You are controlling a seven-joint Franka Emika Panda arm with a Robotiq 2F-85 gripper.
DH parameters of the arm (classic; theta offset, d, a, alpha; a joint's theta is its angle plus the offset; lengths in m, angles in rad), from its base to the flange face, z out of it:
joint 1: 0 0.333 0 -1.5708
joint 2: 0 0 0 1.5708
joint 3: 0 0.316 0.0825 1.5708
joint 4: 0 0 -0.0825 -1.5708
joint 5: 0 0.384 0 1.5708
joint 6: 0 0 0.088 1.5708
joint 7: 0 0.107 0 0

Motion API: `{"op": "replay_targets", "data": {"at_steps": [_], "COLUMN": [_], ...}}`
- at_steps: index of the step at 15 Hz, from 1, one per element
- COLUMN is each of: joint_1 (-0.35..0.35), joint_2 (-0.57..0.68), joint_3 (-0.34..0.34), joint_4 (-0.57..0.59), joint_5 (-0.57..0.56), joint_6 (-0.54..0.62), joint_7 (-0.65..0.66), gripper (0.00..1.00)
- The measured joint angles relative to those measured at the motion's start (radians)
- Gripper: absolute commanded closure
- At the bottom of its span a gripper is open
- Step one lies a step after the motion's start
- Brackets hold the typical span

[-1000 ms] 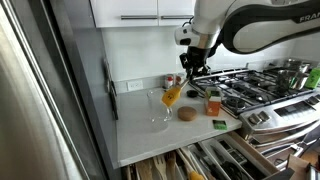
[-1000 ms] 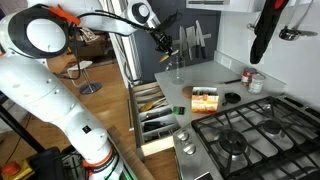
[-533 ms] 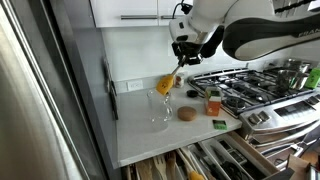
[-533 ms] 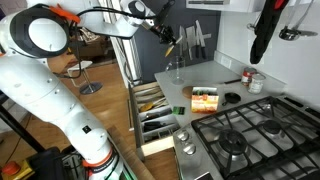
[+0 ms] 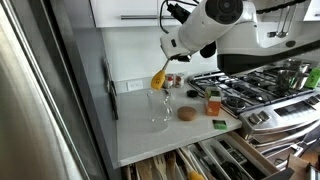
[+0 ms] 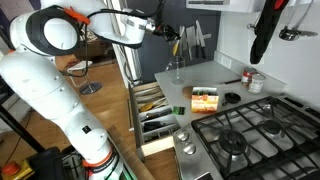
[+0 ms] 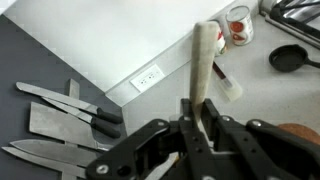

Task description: Pick up the orange and white spatula and put it in the clear jar

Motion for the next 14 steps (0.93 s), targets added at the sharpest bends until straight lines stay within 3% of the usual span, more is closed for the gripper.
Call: {"op": "replay_targets", "data": {"at_steps": [3,8,9,10,14], "joint_1": [-0.002,0.002,0.004,0.006,0.012], "joint_2": [0.024,0.057,0.062,0.066,0.072], "joint_3": [-0.008,-0.01,-0.01,-0.01,-0.009], "joint_4": [-0.002,-0.015,-0.021,-0.028,-0.036], "joint_5": [-0.09,-0.139,-0.14,-0.141,-0.143], "joint_6": [0.0,0.002,0.004,0.006,0.008], "joint_7": [0.03,0.032,0.029,0.025,0.024], "gripper": [0.96,0.95,0.6,0.59,0.3]}}
